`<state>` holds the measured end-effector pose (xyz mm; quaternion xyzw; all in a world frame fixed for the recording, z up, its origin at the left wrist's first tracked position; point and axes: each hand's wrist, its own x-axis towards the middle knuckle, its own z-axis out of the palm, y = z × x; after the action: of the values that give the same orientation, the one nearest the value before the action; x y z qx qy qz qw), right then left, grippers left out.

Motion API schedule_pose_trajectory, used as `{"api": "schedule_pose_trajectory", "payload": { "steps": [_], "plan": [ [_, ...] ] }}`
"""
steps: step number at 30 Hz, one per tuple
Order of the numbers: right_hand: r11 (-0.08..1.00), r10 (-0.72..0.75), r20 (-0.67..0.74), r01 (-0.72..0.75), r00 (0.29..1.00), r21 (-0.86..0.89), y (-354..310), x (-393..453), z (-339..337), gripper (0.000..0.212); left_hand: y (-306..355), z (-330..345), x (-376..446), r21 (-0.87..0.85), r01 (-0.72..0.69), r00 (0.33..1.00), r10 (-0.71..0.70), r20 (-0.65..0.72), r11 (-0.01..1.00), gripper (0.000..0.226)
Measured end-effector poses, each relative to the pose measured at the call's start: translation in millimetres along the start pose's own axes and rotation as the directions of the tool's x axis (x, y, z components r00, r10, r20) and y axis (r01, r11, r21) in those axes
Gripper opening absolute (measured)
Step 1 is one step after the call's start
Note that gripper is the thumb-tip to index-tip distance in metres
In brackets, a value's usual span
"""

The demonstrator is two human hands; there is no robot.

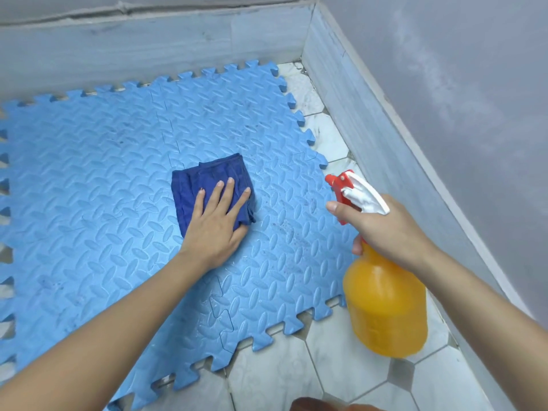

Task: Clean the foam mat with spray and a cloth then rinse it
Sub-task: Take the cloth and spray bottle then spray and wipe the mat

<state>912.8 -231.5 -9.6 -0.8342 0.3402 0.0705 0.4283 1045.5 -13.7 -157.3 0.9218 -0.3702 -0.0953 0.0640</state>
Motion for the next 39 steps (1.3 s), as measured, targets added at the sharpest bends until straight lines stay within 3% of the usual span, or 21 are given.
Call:
{"api": "schedule_pose_trajectory", "payload": {
  "steps": [4,11,18,23,26,31,37,39],
  "plan": [
    [0.999,0.039,-0.02,-0.038,0.999,0.023,14.9,-7.3,-6.5,0.044,-2.9,1.3,-0.8,0.05,-0.019,1.0,0.018,0.008,0.999,0.072],
    [0.997,0.058,-0.216,-0.047,0.975,0.058,49.7,-34.2,-44.3,0.024,-7.9,1.7,-4.2,0.137,0.004,1.0,-0.006,0.013,0.991,0.071],
    [0.998,0.025,-0.295,-0.009,0.955,0.055,70.8,-48.5,-61.4,0.026,-13.9,-2.8,-10.8,0.104,0.033,0.998,-0.038,0.043,0.994,0.073],
    [0.982,0.016,-0.513,0.084,0.858,0.171,89.2,-60.8,-69.8,0.021,12.3,-21.1,0.5,-0.019,0.095,0.992,-0.093,0.086,0.995,0.075],
    [0.961,0.007,-0.584,0.156,0.812,0.227,94.4,-70.0,-64.3,0.031,56.6,-37.8,10.0,-0.033,-0.106,0.994,0.107,0.015,0.994,0.073],
    [0.955,-0.06,-0.635,0.229,0.771,0.187,94.2,-79.2,-56.6,0.042,156.2,-54.2,27.0,-0.034,-0.454,0.891,0.453,-0.038,0.89,0.074],
    [0.953,-0.007,-0.572,0.178,0.82,0.243,121.9,-97.0,-47.1,0.066,204.6,-49.1,23.5,-0.046,-0.537,0.844,0.534,-0.054,0.843,0.074],
    [0.971,0.05,-0.622,0.108,0.782,0.214,131.9,-111.5,-38.5,0.076,199.9,-47.5,21.3,-0.042,-0.528,0.849,0.525,-0.052,0.848,0.074]
  ]
}}
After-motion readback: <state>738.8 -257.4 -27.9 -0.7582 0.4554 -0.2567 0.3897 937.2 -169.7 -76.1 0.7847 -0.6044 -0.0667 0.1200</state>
